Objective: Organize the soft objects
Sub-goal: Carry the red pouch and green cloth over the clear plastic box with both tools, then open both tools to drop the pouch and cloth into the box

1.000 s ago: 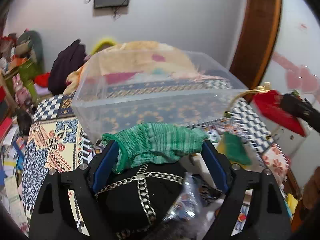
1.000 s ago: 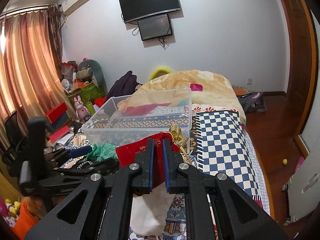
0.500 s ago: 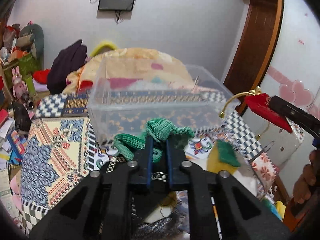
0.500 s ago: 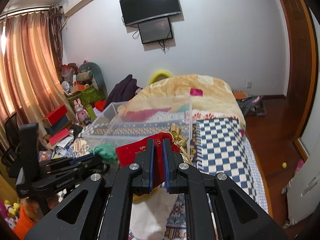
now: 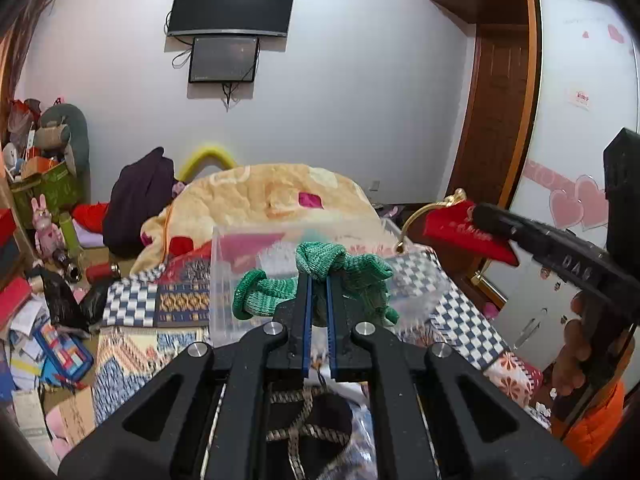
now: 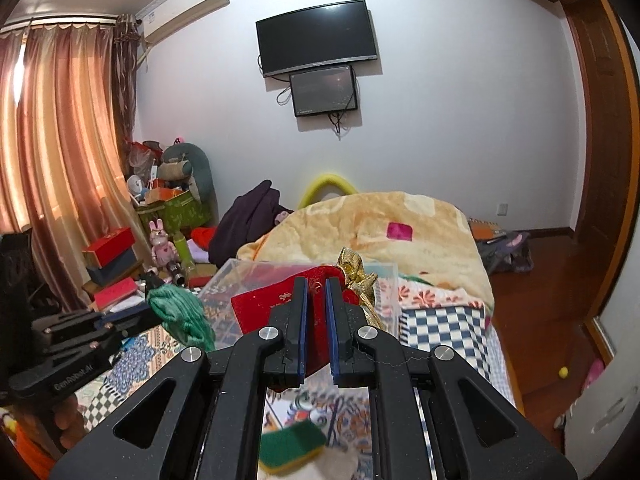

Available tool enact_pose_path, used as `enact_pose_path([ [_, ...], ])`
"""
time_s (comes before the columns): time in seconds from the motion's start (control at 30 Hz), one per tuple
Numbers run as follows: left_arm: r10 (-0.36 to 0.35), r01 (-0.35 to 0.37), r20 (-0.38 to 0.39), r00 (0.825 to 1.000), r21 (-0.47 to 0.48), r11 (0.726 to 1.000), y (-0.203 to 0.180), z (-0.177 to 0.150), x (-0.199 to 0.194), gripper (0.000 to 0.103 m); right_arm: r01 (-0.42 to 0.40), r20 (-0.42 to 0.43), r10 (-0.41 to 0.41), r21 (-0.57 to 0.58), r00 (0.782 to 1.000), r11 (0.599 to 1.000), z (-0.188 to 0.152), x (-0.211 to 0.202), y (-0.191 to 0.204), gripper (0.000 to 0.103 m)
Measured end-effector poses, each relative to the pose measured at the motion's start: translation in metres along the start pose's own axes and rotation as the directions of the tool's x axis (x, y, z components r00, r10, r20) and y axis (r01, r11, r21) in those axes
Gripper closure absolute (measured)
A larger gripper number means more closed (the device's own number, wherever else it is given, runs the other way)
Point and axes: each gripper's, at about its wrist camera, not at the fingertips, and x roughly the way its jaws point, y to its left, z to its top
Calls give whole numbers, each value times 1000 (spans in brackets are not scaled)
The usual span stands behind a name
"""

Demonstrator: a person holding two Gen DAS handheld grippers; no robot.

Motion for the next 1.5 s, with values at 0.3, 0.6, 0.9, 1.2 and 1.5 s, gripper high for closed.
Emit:
enact_pose_path([
  [0.3, 56, -55, -71, 996, 17, 998, 11, 22, 53, 97, 15, -100, -19, -43, 995, 999, -2, 49, 1, 95],
  [0.6, 72, -66, -218, 973, 32, 997, 21, 12, 113, 97, 15, -251, -38, -94, 967, 995, -9, 100, -2, 95],
  [0.9, 49, -37, -307, 951, 47, 998, 22, 0, 134, 97, 4, -365, -49, -122, 930, 992, -19, 123, -2, 95],
  [1.2, 41, -27, -283, 958, 53, 998, 23, 0, 119, 70, -5, -378, -44, -129, 925, 992, -24, 111, 1, 92],
  [1.5, 38, -24, -182, 983, 78, 997, 18, -2, 66, 41, -16, -270, -14, -112, 963, 994, -15, 66, 3, 55],
])
